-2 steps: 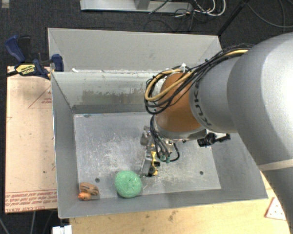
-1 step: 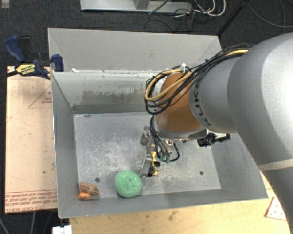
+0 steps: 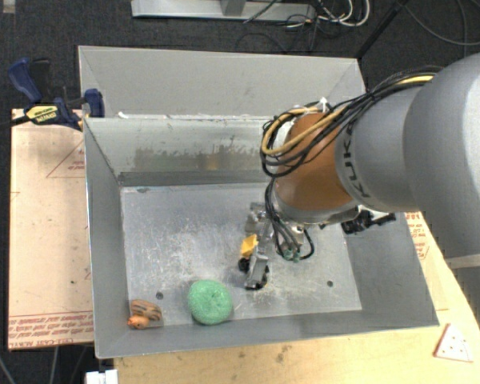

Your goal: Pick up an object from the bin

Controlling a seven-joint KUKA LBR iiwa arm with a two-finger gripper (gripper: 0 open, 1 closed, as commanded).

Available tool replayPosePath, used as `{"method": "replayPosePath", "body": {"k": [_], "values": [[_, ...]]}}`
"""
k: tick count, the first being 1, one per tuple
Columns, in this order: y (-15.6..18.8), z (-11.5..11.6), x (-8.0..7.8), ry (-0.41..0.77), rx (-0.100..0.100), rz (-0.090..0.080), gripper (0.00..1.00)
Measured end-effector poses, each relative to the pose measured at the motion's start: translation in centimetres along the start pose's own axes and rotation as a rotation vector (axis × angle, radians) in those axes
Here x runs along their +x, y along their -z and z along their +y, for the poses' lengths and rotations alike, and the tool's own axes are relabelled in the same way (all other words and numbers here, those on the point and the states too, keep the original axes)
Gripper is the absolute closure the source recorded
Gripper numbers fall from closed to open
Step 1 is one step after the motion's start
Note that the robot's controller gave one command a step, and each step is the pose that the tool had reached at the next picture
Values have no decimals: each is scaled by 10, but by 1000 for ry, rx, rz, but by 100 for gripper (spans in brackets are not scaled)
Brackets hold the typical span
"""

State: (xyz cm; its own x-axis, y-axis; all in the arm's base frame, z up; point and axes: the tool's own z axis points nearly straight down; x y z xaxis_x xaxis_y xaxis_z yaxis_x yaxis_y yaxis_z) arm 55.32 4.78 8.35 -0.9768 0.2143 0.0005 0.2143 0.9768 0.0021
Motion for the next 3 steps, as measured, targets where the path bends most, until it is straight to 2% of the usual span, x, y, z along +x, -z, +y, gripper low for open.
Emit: {"method": "replayPosePath", "body": {"k": [1,2,3], "values": [[25,-30,-19,42,2,-2,0],[-9,-40,-15,72,2,-2,100],[-10,-39,-15,75,1,-1,0]]}}
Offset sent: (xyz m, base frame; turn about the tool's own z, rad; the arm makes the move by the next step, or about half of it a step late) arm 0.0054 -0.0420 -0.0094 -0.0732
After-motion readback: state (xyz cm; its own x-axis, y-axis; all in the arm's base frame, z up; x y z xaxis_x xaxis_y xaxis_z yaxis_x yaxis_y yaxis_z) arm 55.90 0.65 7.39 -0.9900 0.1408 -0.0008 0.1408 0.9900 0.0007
